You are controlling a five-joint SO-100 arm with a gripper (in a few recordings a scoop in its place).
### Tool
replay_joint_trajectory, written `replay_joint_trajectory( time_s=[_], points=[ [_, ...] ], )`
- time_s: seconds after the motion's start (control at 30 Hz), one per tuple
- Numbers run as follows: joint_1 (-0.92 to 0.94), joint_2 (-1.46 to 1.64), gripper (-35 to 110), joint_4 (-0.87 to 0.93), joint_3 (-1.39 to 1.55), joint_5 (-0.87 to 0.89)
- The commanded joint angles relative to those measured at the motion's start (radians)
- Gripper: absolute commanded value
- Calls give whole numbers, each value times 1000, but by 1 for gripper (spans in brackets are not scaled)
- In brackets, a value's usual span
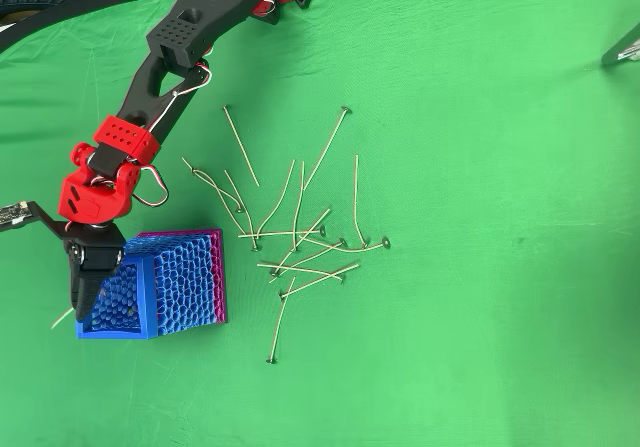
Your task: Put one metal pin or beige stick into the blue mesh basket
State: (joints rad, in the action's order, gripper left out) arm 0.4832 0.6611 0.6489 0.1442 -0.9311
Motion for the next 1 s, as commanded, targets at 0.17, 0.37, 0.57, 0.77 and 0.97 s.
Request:
replay_joint_trajectory(
  time_s=[0.17,0.37,0.57,0.77,0.97],
  points=[
    [-14,61,18,21,-21,23],
    [-18,146,12,26,23,77],
    [-31,273,1,63,67,187],
    [-55,448,1,169,172,290],
    [-121,707,1,238,436,385]
  ],
)
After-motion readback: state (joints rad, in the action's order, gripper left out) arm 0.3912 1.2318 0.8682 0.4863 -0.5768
